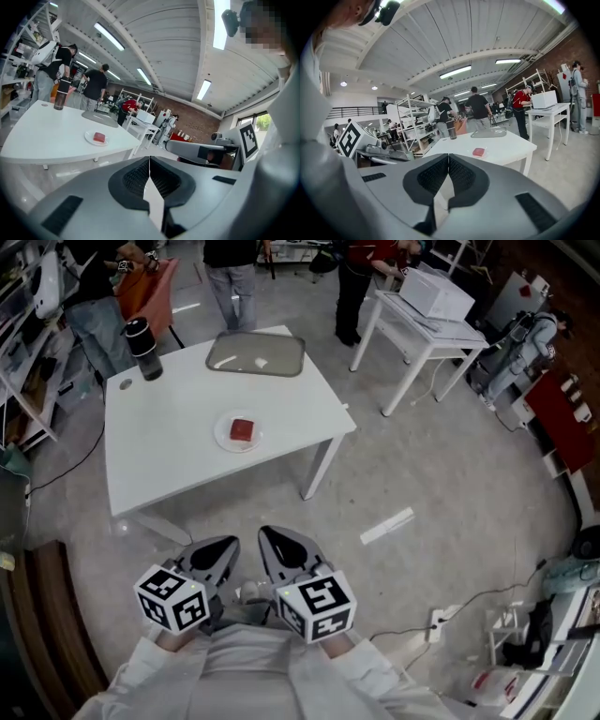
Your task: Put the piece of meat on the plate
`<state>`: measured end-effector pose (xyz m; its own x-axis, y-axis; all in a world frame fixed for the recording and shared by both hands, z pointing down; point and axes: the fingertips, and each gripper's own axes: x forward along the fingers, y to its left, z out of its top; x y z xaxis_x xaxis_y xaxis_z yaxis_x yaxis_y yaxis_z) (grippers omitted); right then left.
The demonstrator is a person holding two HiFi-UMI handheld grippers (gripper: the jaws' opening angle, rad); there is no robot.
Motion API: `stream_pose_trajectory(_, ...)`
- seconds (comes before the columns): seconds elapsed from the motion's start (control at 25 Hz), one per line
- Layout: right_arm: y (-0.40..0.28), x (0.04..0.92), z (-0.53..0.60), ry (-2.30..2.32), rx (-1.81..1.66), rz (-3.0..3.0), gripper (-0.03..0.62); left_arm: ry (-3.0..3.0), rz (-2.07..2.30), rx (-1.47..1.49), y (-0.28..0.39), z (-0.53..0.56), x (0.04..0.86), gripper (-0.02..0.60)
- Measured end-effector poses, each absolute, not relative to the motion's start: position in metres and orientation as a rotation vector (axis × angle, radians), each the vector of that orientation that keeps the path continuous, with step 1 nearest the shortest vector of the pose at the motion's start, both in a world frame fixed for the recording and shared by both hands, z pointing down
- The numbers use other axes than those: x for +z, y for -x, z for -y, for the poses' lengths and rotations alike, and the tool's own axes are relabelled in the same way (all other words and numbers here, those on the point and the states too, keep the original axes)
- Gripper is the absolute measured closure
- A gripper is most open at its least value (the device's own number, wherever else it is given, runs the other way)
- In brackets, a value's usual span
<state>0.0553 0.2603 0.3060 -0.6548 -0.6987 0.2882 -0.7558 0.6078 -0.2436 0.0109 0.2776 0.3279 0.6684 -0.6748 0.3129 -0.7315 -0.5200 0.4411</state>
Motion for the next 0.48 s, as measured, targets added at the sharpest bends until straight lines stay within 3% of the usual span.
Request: stream_pose_trajectory(0.48,-0.033,0.327,-0.222,-1.285,0.58,2.562,0.579,-2.349,0.971,0.145,0.013,-0.239,0.34,0.569)
